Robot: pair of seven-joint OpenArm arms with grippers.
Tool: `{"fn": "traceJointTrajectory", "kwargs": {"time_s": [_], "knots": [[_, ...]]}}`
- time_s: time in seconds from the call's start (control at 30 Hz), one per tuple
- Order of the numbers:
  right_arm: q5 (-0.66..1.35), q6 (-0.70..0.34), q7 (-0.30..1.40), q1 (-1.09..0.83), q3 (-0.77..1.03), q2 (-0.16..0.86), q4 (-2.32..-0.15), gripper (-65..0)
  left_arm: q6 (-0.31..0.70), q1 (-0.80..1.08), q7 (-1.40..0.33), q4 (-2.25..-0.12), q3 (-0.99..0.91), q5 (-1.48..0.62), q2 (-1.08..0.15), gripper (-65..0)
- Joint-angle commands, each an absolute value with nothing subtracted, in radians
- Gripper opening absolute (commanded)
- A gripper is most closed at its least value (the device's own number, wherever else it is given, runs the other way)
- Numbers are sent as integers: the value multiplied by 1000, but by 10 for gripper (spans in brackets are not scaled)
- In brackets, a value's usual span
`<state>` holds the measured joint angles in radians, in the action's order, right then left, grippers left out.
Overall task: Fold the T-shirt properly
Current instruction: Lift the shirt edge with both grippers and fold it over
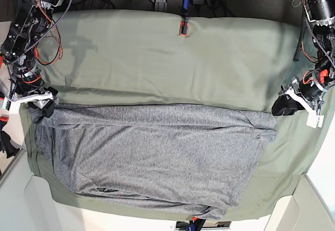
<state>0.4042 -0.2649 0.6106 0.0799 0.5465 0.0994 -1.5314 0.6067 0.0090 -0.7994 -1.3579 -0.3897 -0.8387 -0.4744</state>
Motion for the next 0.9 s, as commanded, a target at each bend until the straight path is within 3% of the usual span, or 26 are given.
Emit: {"fn": "traceJointTrajectory", "kwargs": {"time_s": [0.0, 0.17, 0.33, 0.87], "knots": [[419, -251, 582, 81, 549, 112, -1546, -312, 614, 9, -771, -1377, -394, -864, -476, -330], [363, -186, 498, 55, 548, 90, -1525, -312, 607, 38, -751, -1375, -394, -821, -399, -330], [358, -178, 485, 84, 548, 80, -1461, -312, 516, 35, -694, -1375, -394, -719, -362, -330], [355, -178, 467, 152, 549, 82, -1367, -311, 512, -56, -685, -1171, -394, -745, -349, -329]]}}
